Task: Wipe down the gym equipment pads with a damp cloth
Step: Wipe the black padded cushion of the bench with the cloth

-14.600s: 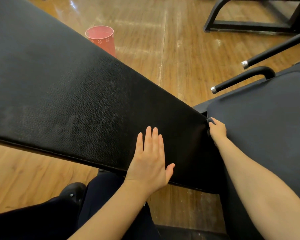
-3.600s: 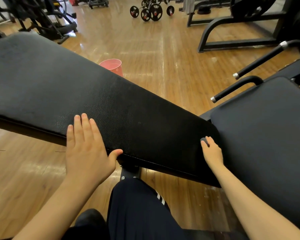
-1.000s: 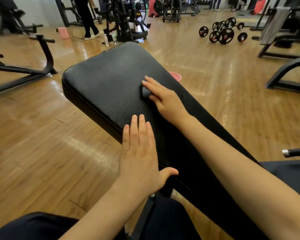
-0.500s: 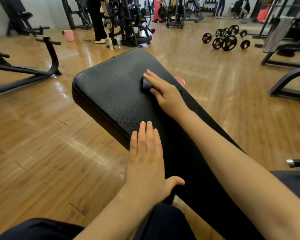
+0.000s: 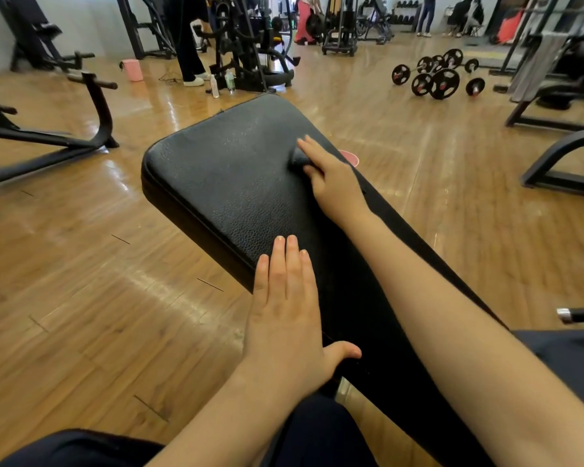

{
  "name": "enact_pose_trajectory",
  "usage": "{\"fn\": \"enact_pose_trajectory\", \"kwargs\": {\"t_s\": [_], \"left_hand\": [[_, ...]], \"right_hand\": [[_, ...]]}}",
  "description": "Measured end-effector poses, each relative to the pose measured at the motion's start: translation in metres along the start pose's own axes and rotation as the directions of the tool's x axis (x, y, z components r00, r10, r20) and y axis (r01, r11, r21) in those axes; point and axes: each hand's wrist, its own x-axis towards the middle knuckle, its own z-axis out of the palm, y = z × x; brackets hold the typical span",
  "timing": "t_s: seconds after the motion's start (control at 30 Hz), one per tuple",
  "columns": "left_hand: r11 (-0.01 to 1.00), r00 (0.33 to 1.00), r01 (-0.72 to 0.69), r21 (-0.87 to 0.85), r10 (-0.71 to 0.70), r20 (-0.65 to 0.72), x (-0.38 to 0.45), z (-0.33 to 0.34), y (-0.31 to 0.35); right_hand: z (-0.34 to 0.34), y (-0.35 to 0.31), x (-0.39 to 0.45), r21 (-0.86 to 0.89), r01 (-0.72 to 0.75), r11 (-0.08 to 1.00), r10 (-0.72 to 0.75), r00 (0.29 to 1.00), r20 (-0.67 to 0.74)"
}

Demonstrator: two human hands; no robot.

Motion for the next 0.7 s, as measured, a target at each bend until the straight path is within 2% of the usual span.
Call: {"fn": "enact_pose_trajectory", "kwargs": {"t_s": [0.13, 0.23, 0.3, 0.37, 0.47, 0.53, 0.63, 0.7], "left_hand": [[0.999, 1.000, -0.008, 0.045, 0.007, 0.017, 0.000, 0.000, -0.001], [0.998, 0.999, 0.026, 0.065, -0.028, 0.025, 0.001, -0.010, 0.001], [0.998, 0.999, 0.028, 0.050, -0.026, -0.038, 0.001, -0.014, 0.004], [0.998, 0.999, 0.029, 0.064, -0.026, -0.046, 0.002, -0.015, 0.003], [0.997, 0.998, 0.022, 0.079, -0.026, 0.050, 0.002, -0.013, 0.002], [0.999, 0.999, -0.007, 0.038, 0.006, 0.036, 0.002, -0.007, 0.001], [1.000, 0.998, -0.019, 0.011, 0.018, 0.059, 0.002, -0.006, 0.002], [1.000, 0.998, -0.005, 0.006, 0.005, 0.070, 0.002, -0.007, 0.003]], "right_hand": [[-0.027, 0.033, -0.080, 0.003, -0.209, 0.978, 0.209, 0.975, -0.079], [-0.032, 0.031, -0.090, 0.003, -0.333, 0.943, 0.332, 0.939, -0.091], [-0.022, 0.013, -0.073, -0.016, -0.313, 0.949, 0.311, 0.947, -0.080], [-0.007, -0.007, -0.060, -0.019, -0.225, 0.974, 0.224, 0.973, -0.046], [-0.004, -0.007, -0.069, -0.001, -0.184, 0.983, 0.184, 0.982, -0.050], [-0.015, 0.011, -0.094, 0.005, -0.218, 0.976, 0.218, 0.974, -0.058], [-0.042, 0.048, -0.154, 0.017, -0.410, 0.912, 0.408, 0.904, -0.124], [-0.060, 0.071, -0.201, 0.024, -0.585, 0.811, 0.577, 0.792, -0.198]]}}
